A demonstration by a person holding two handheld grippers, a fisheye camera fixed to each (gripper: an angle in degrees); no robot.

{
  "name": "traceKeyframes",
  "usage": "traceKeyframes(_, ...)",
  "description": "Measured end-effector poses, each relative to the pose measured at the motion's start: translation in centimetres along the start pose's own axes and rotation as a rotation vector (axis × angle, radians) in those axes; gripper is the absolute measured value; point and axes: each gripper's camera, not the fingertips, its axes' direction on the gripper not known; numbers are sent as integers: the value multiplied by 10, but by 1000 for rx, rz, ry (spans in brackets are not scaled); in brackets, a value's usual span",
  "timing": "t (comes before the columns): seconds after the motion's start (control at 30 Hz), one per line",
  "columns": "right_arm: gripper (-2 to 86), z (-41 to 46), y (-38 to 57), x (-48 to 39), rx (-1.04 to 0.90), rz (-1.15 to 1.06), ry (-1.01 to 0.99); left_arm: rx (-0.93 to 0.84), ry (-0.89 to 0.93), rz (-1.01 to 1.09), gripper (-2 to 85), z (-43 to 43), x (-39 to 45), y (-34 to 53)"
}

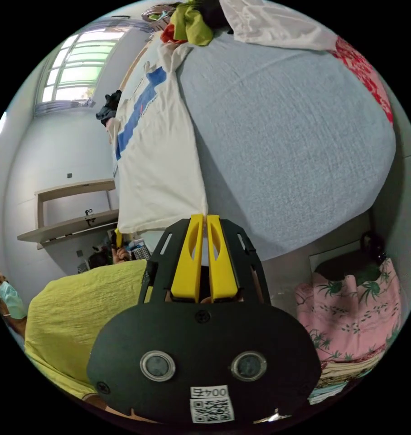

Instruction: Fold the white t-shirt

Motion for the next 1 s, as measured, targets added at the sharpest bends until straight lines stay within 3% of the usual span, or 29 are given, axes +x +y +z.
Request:
traceKeyframes(0.17,-1,50,-15,15,-34,43,2,-31,-114,-140,20,19,-16,-5)
traceKeyframes(0.53,32,113,-24,18,-24,136,-154,-51,-322,-116,35,77,28,-25)
traceKeyframes(0.63,51,115,-19,-12,5,74,37,-72,-442,-90,50,82,50,-25)
traceKeyframes(0.8,53,131,-36,-127,56,-243,295,-86,-676,103,37,101,125,-39)
traceKeyframes(1.0,43,255,-90,-250,-82,-522,490,-162,-738,391,20,180,214,-98)
